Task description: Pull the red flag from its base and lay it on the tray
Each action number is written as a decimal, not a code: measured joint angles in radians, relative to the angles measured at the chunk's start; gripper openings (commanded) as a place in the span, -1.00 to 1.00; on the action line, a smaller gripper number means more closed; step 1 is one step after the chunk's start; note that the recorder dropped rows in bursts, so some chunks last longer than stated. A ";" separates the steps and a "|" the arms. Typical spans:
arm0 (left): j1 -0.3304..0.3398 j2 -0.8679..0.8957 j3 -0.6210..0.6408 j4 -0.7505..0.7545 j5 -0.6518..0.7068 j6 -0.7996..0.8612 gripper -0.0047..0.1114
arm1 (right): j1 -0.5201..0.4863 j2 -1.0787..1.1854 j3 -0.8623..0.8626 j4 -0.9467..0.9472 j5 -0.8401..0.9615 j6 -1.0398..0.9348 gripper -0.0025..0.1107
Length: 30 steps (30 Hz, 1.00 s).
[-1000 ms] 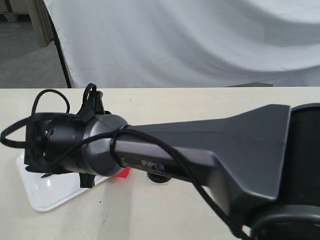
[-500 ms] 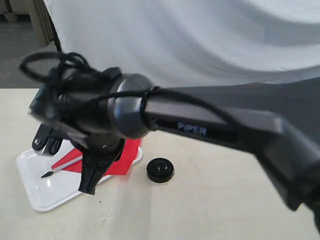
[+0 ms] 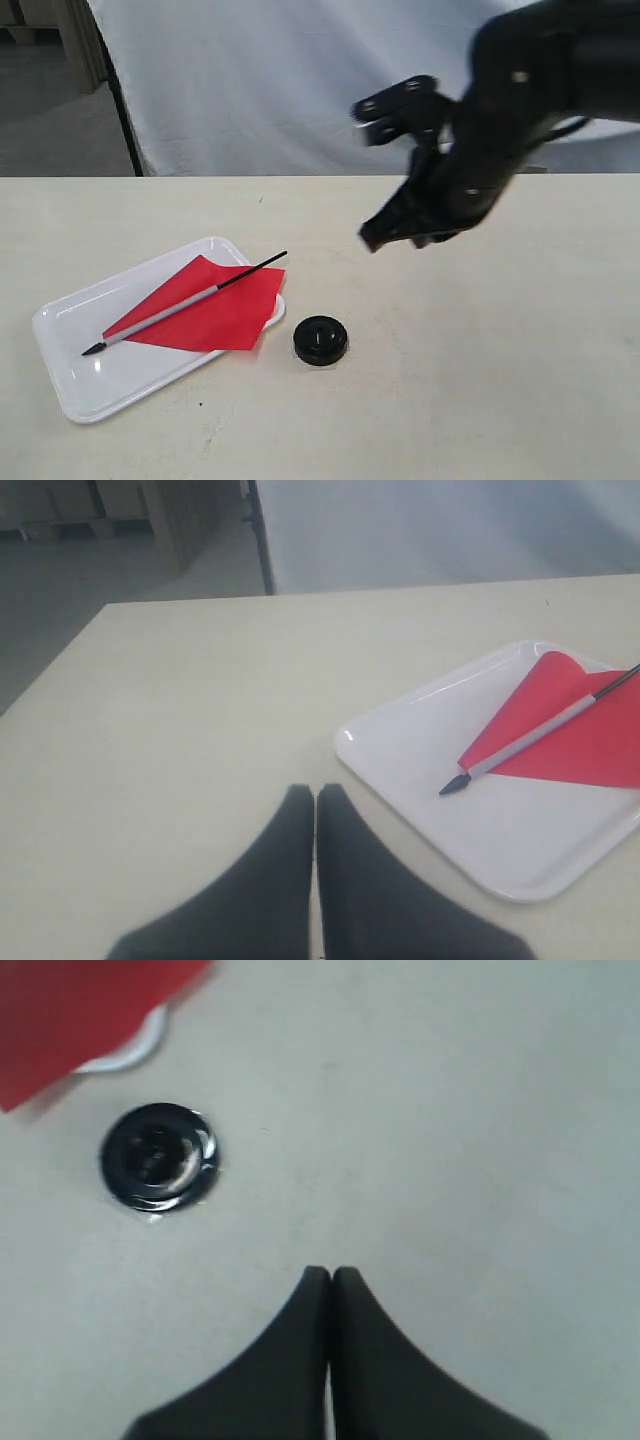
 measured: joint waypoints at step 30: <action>0.000 0.000 0.000 0.000 0.000 0.000 -0.90 | -0.592 -1.590 0.936 0.074 -0.637 0.168 -0.95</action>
